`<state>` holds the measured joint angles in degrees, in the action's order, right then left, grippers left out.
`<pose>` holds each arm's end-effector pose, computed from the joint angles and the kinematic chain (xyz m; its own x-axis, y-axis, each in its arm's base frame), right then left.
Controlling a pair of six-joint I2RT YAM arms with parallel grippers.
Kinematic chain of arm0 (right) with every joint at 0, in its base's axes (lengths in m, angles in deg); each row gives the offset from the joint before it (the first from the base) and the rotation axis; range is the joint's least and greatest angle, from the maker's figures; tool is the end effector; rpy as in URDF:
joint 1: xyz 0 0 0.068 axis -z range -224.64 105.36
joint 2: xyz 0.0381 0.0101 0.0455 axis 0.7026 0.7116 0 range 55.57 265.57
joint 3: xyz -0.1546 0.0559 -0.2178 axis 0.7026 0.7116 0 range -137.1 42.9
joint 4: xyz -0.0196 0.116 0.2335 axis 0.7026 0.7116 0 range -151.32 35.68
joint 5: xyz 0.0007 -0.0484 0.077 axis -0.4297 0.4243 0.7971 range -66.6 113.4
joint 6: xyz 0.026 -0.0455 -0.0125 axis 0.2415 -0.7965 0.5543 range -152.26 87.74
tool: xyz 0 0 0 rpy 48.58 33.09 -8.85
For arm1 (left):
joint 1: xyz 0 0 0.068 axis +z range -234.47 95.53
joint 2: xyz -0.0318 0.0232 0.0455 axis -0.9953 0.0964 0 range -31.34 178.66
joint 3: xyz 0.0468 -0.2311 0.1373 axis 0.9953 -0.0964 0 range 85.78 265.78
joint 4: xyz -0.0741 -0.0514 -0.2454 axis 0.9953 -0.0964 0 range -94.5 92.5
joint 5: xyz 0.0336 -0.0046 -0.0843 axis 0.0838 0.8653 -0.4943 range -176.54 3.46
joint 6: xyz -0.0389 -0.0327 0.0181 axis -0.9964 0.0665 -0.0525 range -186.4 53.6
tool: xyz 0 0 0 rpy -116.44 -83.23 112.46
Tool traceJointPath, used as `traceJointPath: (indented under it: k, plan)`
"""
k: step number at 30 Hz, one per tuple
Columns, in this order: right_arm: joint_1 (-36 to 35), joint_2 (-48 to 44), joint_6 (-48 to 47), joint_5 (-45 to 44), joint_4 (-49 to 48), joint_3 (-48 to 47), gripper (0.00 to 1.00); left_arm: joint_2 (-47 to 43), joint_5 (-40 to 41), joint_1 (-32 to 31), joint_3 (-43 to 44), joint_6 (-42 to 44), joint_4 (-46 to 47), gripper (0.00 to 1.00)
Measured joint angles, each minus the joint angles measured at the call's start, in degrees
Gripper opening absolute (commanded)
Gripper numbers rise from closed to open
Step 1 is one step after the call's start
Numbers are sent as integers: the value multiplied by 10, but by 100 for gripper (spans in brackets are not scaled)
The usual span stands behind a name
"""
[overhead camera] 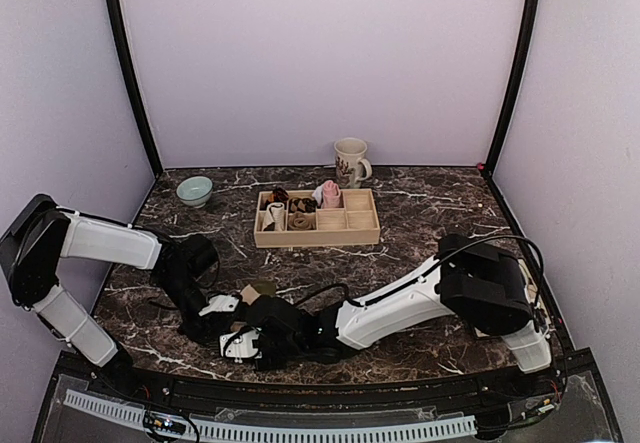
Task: Roll the socks
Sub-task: Roll the sock at the center of the board.
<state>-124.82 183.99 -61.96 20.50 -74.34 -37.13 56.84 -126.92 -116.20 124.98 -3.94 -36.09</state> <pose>0.0838 0.4737 0.1137 0.3983 -0.5999 -0.6939 -0.8976 -0.0993 -0.4294 0.1766 -0.1365 0.1309 -0.0170 0.8046 -0.5935 0.9495 -0.1730 -0.2617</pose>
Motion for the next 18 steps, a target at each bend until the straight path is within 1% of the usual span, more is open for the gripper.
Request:
traceJointPath:
  k: [2,5,7,11,14,18]
  plan:
    - [0,0,7,-2,3,0,11,0,2,0,1,-9,-3,52]
    - [0,2,19,1,8,-5,6,-3,7,8,1,-16,-4,55]
    - [0,11,30,3,20,-22,5,-11,11,17,1,-16,-7,55]
    - [0,22,52,5,34,-45,5,-31,21,50,4,-14,-21,55]
    - [0,22,67,8,34,-44,5,-36,28,83,29,-3,-41,54]
    - [1,11,85,20,41,-32,5,-29,29,106,74,6,-50,48]
